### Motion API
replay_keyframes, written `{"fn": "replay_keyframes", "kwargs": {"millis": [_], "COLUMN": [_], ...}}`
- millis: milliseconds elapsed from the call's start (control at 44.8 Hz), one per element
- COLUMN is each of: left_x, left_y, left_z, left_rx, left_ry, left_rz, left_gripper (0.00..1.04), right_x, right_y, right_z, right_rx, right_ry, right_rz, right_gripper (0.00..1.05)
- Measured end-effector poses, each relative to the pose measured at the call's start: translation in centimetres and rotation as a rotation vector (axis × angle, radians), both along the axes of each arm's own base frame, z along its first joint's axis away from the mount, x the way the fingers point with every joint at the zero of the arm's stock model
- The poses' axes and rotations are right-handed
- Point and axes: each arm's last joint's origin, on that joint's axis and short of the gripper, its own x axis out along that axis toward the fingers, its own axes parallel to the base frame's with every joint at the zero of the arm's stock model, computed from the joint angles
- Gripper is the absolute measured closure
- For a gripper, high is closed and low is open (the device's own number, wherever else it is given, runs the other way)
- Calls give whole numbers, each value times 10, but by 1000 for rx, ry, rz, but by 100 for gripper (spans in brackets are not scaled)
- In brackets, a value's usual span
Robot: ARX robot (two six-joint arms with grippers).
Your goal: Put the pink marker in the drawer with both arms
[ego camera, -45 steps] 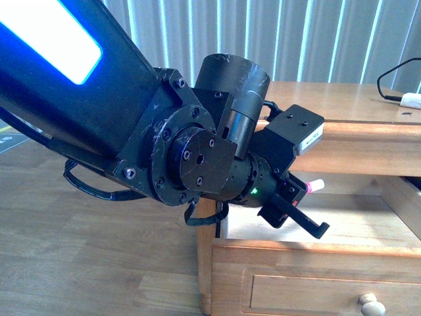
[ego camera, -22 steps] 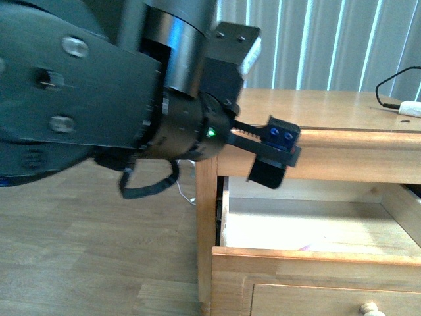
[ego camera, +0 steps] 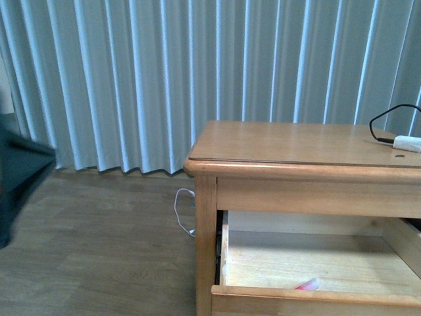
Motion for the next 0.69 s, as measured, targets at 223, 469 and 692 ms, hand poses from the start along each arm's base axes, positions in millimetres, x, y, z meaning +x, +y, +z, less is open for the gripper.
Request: {"fn": "replay_keyframes", "kwargs": {"millis": [223, 469, 692], "left_x": [-15, -29, -38], "left_y": [10, 37, 52], "left_z": [-2, -34, -54], "left_rx": [-50, 47, 59], "left_ry": [-27, -131, -135], "left_rz": [42, 33, 38], "left_gripper": [7, 58, 101], "right_x": [0, 0, 0], "right_y": [0, 0, 0], "right_z": [0, 0, 0], "right_rx": [0, 0, 0], "right_ry": [0, 0, 0], "right_rz": [1, 1, 1], "right_gripper": [9, 9, 9]}}
